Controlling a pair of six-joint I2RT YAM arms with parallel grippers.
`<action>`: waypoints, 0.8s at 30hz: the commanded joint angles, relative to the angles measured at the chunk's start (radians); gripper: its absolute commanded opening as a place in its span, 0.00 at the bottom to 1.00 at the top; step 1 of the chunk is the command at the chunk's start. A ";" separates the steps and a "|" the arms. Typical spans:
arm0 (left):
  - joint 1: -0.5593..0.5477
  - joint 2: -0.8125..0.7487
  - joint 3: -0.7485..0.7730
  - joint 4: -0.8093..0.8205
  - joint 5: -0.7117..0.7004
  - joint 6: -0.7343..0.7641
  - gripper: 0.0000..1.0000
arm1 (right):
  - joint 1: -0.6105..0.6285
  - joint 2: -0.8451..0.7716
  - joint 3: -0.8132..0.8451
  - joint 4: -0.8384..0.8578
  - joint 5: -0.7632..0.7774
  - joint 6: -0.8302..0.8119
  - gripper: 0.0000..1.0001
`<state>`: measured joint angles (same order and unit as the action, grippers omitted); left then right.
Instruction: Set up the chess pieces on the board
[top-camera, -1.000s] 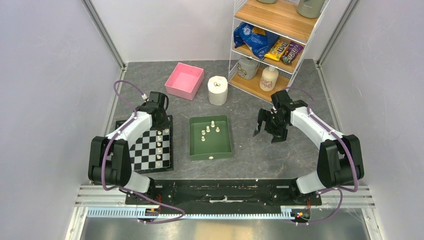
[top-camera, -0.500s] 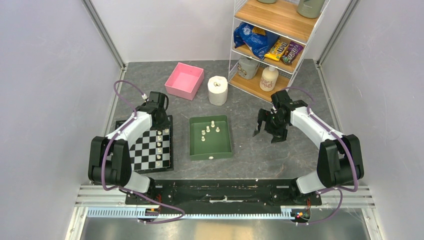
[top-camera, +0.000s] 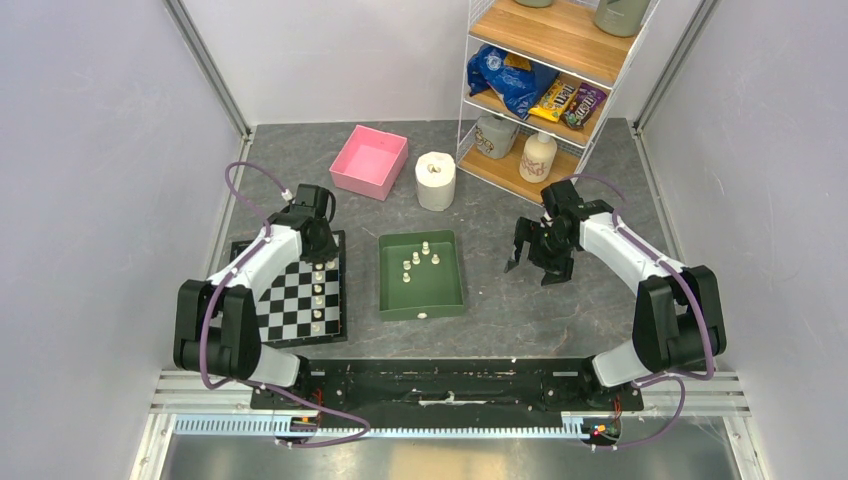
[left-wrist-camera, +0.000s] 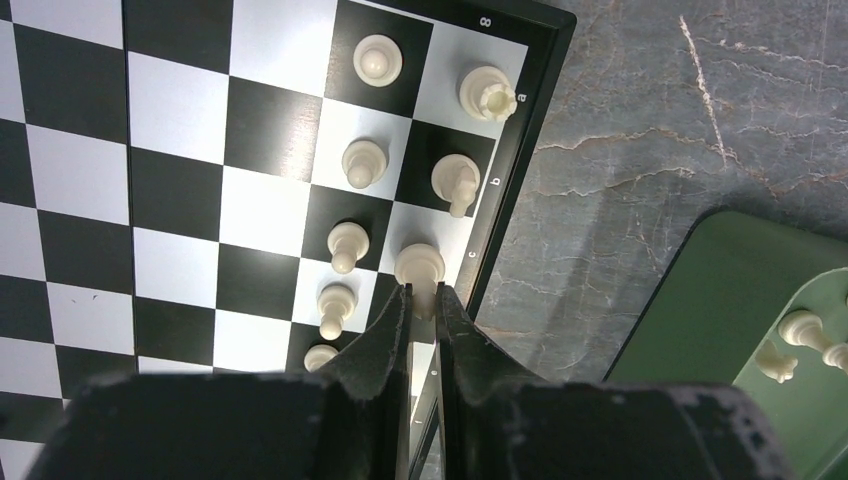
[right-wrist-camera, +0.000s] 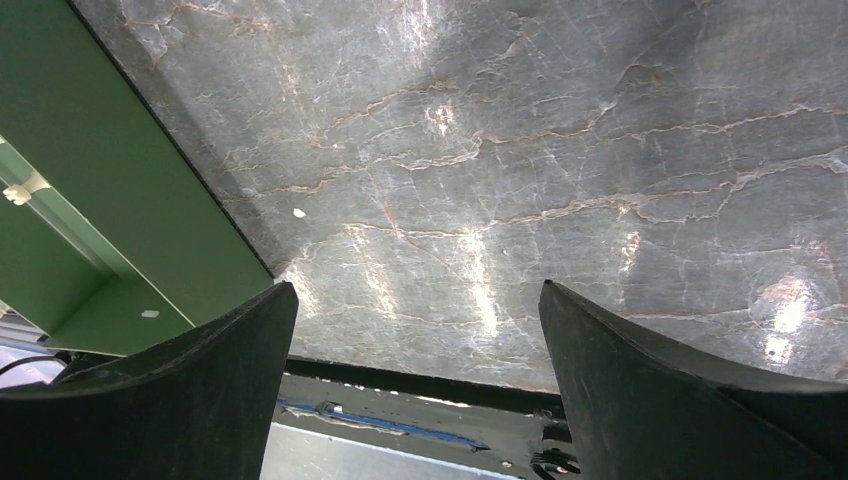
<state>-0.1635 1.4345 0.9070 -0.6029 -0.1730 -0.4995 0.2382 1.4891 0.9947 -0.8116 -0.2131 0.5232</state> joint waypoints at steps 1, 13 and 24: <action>0.007 0.004 0.011 0.022 -0.005 0.028 0.02 | -0.004 0.002 0.006 0.023 -0.014 -0.007 0.99; 0.009 0.059 0.032 0.057 0.003 0.036 0.02 | -0.004 -0.004 0.005 0.020 -0.011 -0.009 0.99; 0.010 0.052 0.006 0.056 0.019 0.030 0.02 | -0.004 0.002 0.007 0.019 -0.012 -0.007 0.99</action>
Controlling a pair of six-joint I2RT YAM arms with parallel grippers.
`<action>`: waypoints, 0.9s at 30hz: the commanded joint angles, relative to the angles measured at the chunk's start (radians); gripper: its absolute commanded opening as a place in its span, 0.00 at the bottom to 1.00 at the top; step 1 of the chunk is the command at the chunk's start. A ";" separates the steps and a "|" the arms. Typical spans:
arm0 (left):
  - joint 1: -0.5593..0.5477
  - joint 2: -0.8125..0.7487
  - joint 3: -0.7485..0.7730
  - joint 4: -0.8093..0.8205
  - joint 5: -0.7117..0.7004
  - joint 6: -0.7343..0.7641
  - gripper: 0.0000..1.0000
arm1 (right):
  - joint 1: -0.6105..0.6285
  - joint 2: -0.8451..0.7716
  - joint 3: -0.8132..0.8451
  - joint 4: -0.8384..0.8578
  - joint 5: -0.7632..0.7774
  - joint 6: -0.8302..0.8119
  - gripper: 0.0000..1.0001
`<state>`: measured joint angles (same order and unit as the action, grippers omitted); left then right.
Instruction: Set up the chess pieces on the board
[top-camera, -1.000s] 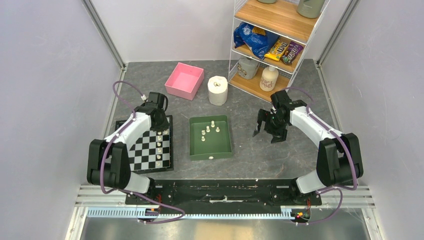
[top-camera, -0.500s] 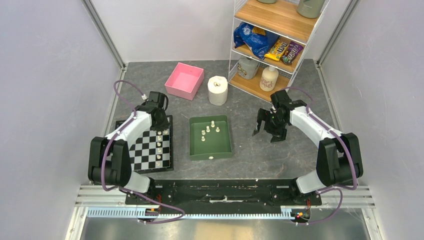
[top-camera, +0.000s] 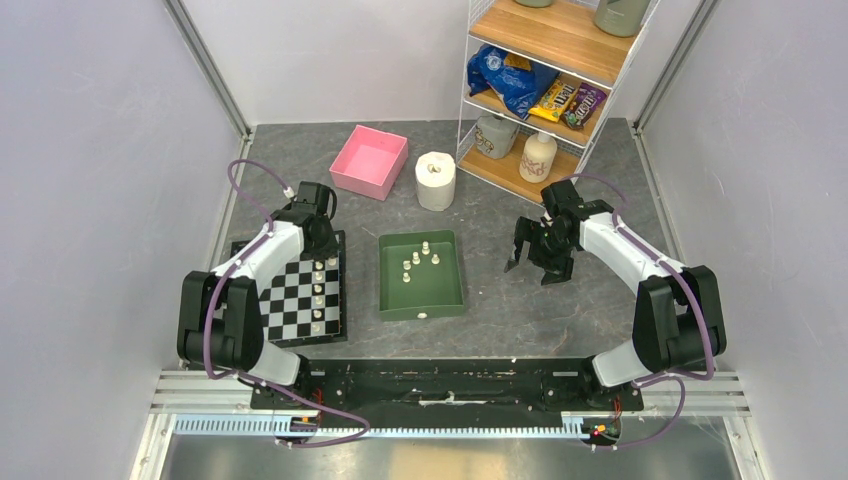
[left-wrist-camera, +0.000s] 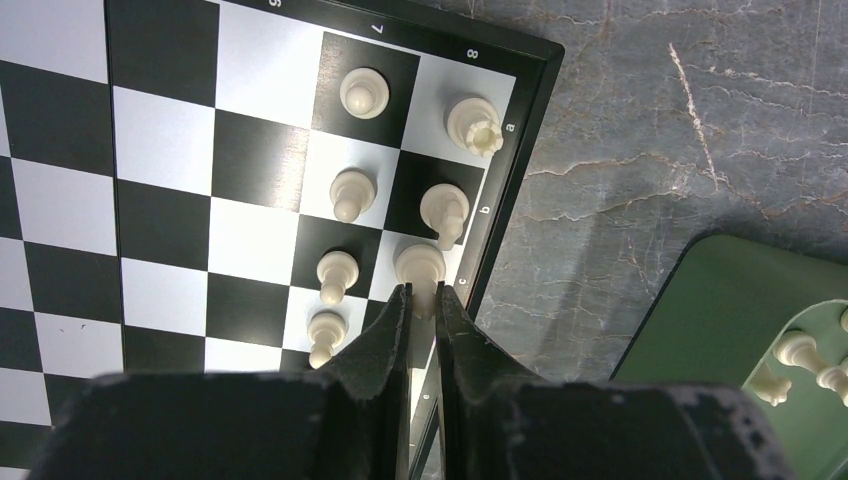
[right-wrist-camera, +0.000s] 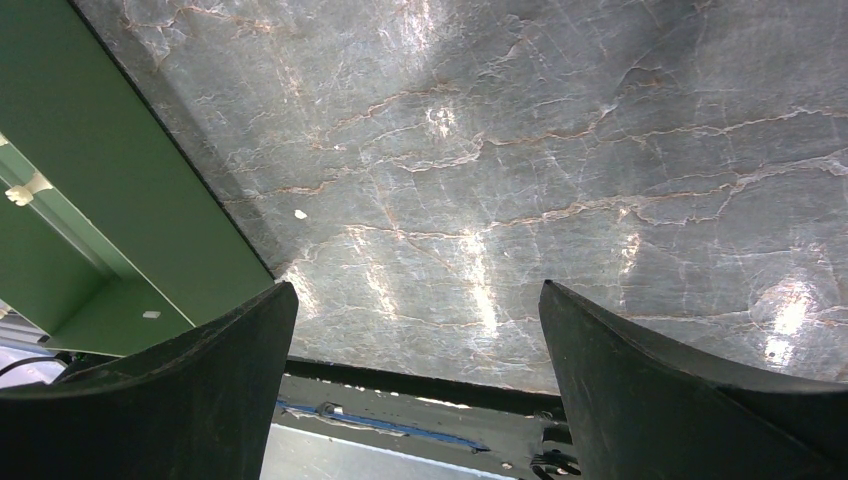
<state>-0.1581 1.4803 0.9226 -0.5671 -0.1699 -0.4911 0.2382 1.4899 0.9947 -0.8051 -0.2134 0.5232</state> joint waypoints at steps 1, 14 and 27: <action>0.005 0.005 -0.011 0.017 0.018 0.020 0.03 | -0.005 0.002 0.007 0.012 -0.011 -0.006 0.99; 0.006 -0.008 -0.017 -0.033 0.026 0.008 0.02 | -0.004 0.004 0.008 0.012 -0.011 -0.008 0.99; 0.006 -0.001 -0.002 -0.071 -0.014 0.003 0.19 | -0.004 0.006 0.008 0.012 -0.013 -0.008 0.99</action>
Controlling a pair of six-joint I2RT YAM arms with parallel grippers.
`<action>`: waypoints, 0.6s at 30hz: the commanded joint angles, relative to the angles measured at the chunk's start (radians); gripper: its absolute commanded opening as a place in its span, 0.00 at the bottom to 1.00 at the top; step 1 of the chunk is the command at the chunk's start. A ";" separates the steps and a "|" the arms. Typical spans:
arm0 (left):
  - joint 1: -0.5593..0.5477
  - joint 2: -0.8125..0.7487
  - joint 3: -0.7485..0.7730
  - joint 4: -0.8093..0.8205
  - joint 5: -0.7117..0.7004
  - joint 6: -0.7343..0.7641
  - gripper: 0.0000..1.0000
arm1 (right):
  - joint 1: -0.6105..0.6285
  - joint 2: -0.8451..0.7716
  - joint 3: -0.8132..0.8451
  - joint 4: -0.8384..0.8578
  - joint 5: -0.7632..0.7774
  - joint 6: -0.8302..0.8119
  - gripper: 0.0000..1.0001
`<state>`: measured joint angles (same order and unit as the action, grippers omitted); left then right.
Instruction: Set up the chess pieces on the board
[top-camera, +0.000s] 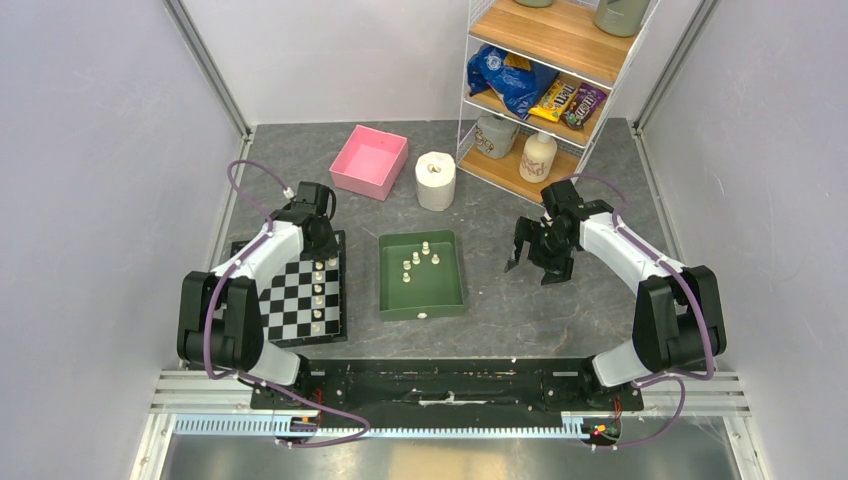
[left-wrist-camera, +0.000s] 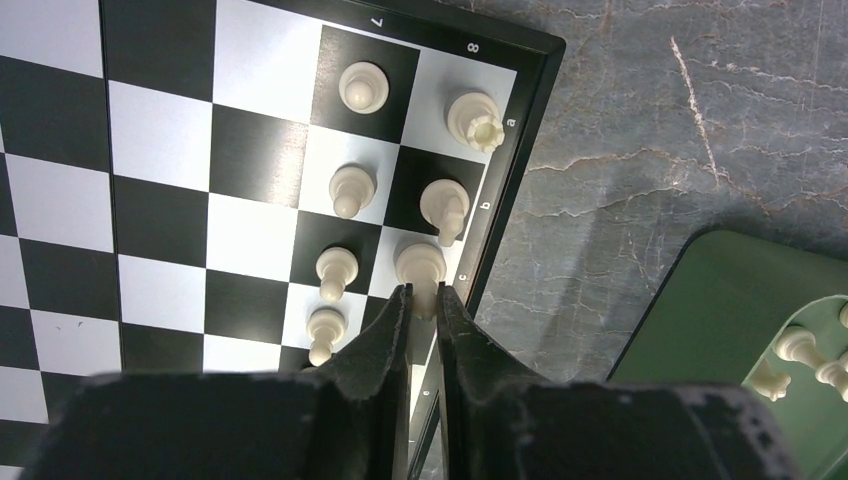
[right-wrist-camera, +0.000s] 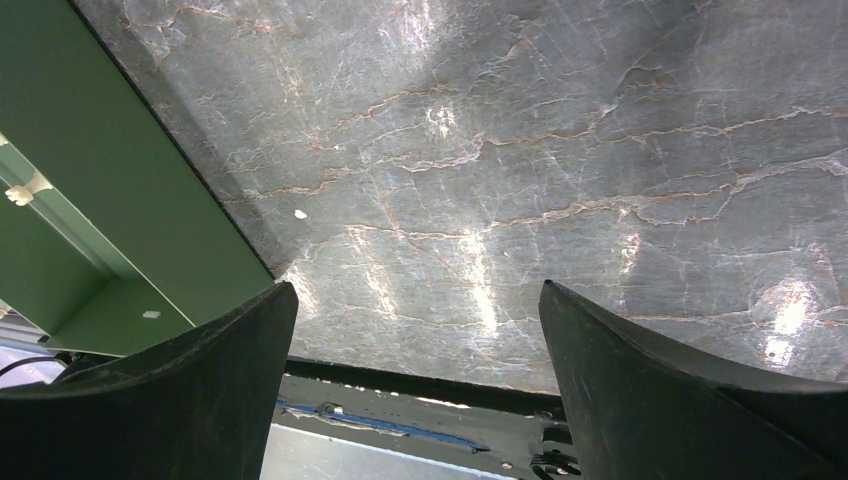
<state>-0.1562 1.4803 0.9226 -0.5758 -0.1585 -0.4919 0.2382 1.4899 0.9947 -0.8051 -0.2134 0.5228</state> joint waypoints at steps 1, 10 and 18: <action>0.004 -0.003 -0.002 -0.062 -0.026 0.004 0.20 | -0.004 0.006 0.008 0.012 -0.014 -0.008 0.99; 0.004 -0.046 0.010 -0.055 -0.013 0.006 0.35 | -0.004 0.003 0.013 0.012 -0.019 -0.007 0.99; 0.004 -0.152 0.042 -0.021 0.053 0.011 0.49 | -0.004 0.003 0.014 0.012 -0.019 -0.005 0.99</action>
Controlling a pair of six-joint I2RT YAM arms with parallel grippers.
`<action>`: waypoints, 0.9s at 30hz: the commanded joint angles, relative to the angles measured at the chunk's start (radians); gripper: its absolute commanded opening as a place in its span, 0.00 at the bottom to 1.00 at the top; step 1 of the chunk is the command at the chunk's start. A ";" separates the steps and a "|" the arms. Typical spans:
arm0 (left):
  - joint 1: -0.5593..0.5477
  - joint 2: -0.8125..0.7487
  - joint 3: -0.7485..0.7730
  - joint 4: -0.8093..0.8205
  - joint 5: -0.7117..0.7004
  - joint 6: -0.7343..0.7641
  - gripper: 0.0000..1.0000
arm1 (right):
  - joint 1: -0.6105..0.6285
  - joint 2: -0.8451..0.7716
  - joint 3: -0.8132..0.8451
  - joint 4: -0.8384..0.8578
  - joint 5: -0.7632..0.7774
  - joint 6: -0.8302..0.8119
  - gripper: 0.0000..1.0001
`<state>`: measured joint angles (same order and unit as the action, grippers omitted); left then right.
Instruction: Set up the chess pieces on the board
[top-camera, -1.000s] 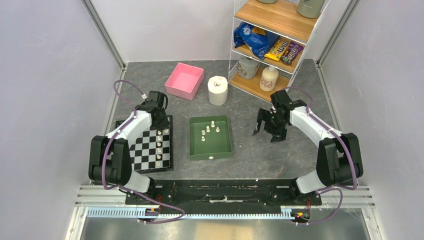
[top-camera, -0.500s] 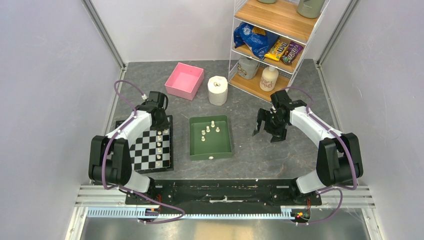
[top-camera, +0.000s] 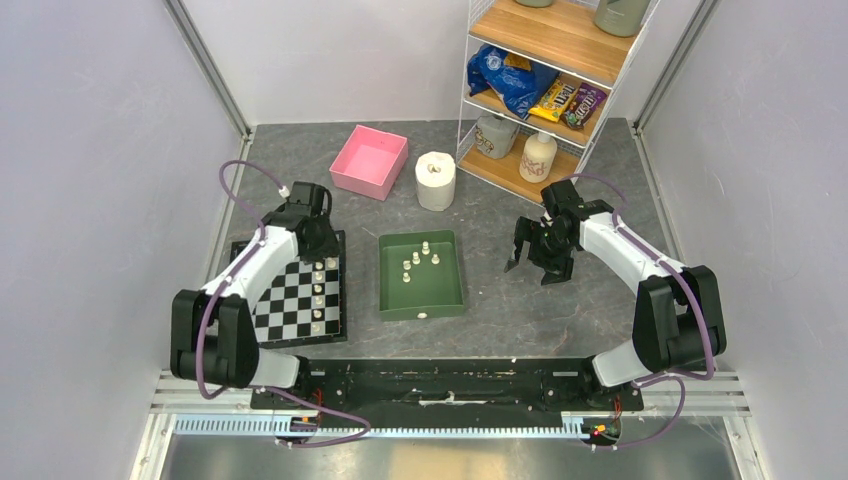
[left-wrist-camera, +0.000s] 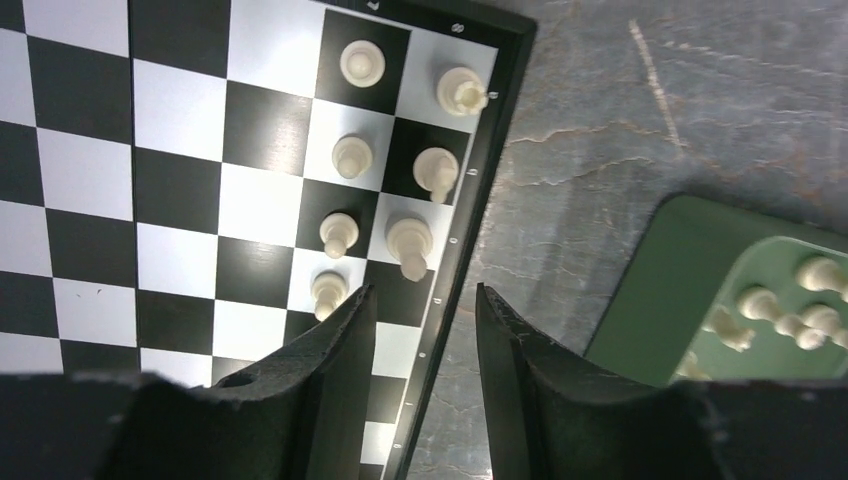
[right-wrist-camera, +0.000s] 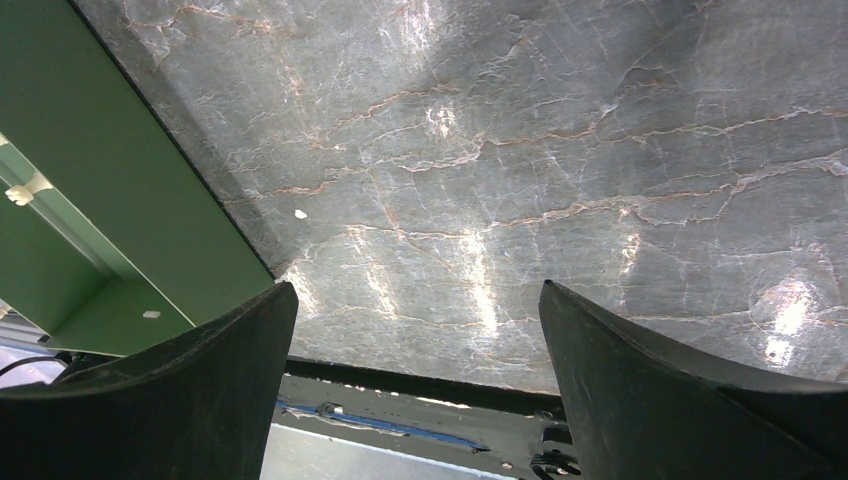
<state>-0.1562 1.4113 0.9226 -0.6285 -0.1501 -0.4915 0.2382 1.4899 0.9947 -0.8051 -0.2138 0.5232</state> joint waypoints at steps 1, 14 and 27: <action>0.004 -0.099 0.047 0.035 0.065 0.011 0.49 | -0.004 0.003 0.014 0.012 -0.019 -0.005 0.99; -0.265 -0.099 0.122 0.139 0.118 -0.046 0.52 | -0.004 0.000 0.025 0.012 -0.020 -0.001 0.99; -0.482 0.141 0.265 0.154 0.099 -0.064 0.52 | -0.004 -0.075 -0.007 0.019 -0.012 -0.012 0.99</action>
<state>-0.6170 1.5303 1.1351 -0.4988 -0.0277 -0.5266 0.2382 1.4677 0.9943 -0.8051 -0.2176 0.5232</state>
